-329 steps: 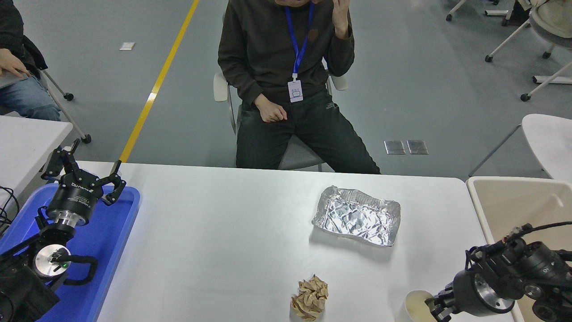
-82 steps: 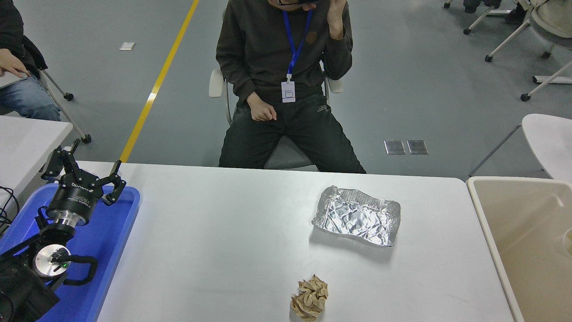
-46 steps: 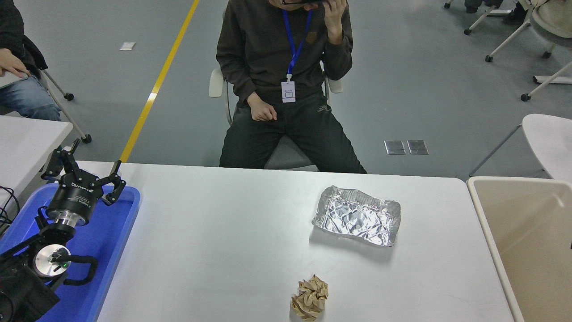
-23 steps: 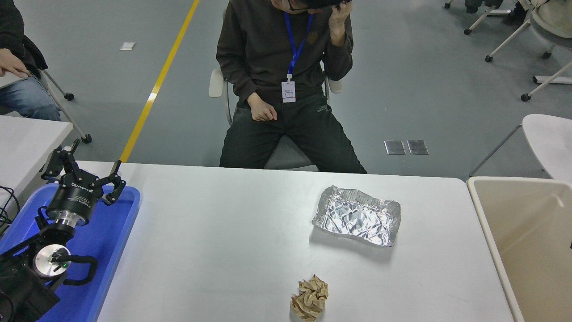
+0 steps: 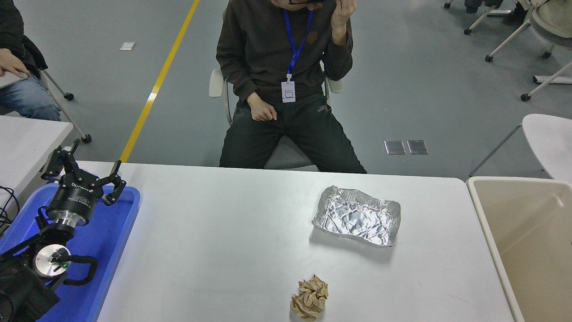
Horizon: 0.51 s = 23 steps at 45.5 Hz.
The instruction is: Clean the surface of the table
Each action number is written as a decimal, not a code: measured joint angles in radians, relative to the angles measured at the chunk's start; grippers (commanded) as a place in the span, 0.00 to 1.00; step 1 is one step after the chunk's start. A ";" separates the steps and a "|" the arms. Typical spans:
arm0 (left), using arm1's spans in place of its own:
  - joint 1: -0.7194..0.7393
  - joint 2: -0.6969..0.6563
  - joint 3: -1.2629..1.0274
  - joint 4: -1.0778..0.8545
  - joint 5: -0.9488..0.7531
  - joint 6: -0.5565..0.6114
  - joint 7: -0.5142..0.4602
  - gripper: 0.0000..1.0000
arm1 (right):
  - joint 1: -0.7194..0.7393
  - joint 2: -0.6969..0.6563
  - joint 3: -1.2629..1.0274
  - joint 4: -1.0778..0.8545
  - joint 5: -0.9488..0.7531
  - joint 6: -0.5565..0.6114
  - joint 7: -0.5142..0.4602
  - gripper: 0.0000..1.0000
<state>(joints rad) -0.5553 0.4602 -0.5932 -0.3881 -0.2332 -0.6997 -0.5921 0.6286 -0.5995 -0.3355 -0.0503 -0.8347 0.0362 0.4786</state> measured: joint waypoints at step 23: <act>0.000 0.000 -0.001 0.000 0.000 0.001 0.000 1.00 | 0.051 -0.021 0.044 0.007 0.218 0.007 0.001 0.98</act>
<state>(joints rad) -0.5553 0.4602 -0.5937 -0.3881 -0.2332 -0.6982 -0.5921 0.6794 -0.6201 -0.2915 -0.0435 -0.6163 0.0434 0.4793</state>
